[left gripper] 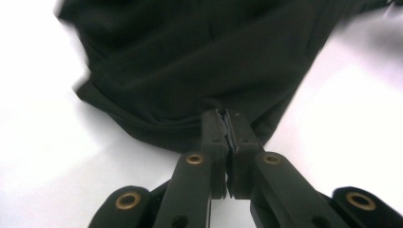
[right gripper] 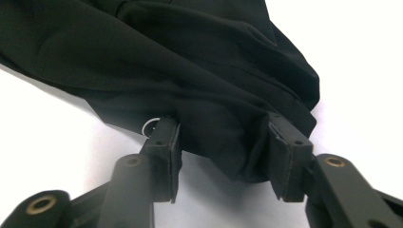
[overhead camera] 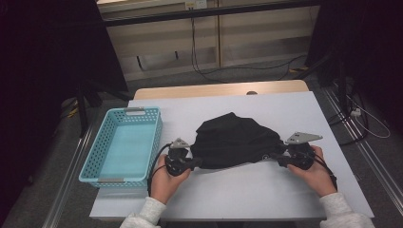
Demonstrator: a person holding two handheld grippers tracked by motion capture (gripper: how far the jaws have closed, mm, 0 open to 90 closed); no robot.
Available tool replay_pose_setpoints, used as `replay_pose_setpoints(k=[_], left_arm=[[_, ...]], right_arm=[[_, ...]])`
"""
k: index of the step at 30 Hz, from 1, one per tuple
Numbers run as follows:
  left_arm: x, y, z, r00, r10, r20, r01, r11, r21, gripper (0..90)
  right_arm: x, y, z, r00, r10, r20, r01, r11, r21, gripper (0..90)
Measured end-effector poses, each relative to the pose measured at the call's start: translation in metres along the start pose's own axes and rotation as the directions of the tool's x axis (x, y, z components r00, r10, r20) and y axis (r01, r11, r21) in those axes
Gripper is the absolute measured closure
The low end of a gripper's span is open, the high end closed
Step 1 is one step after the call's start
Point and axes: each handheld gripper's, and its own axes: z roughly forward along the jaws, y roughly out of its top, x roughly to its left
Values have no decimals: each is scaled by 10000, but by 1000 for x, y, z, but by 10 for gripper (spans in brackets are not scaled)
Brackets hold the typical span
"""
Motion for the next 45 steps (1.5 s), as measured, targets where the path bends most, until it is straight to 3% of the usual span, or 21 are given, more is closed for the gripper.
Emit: replay_pose_setpoints(k=[6, 11, 15, 19, 23, 27, 28, 34, 38, 42, 44, 45], left_arm=[[13, 6, -15, 9988, -484, -110, 473, 9948, -899, 880], [21, 9, -20, 9967, -720, -367, 668, 9895, -1280, 885], [22, 10, -19, 9964, -721, -439, 660, 9896, -1275, 886], [24, 11, -19, 9955, -783, -526, 710, 9892, -1281, 887], [24, 12, -18, 9947, -873, -544, 795, 9881, -1315, 886], [26, 13, -17, 9944, -894, -572, 814, 9882, -1301, 886], [26, 12, -17, 9941, -889, -617, 804, 9885, -1282, 886], [27, 12, -18, 9931, -963, -676, 864, 9869, -1360, 887], [27, 12, -17, 9935, -1014, -520, 928, 9846, -1480, 886], [25, 11, -13, 9968, -789, -150, 756, 9847, -1572, 871], [25, 9, -8, 9961, -858, 194, 877, 9859, -1426, 812], [25, 8, -7, 9978, -648, 151, 663, 9876, -1424, 750]], right_arm=[[0, -1, -1, 9998, -185, 88, 185, 9998, -32, 510], [-5, -1, -7, 9999, -54, 123, 59, 9993, -382, 635], [-8, -3, -11, 9995, 207, 221, -195, 9986, -495, 617], [-9, -4, -11, 9992, 399, 13, -397, 9978, -523, 647], [-4, -2, -10, 9995, 211, -239, -226, 9977, -635, 639], [-1, 2, -7, 9992, 231, -316, -255, 9966, -779, 723], [-1, 3, -8, 9991, 216, -374, -245, 9966, -784, 820], [-1, 4, -15, 9979, 288, -580, -349, 9936, -1078, 849], [-6, 4, -21, 9975, 548, -454, -604, 9895, -1310, 853], [-14, 3, -25, 9950, 976, -224, -997, 9855, -1372, 856], [-17, 2, -25, 9929, 1171, -216, -1190, 9845, -1289, 856], [-18, 1, -24, 9937, 1113, -104, -1117, 9870, -1154, 855]])
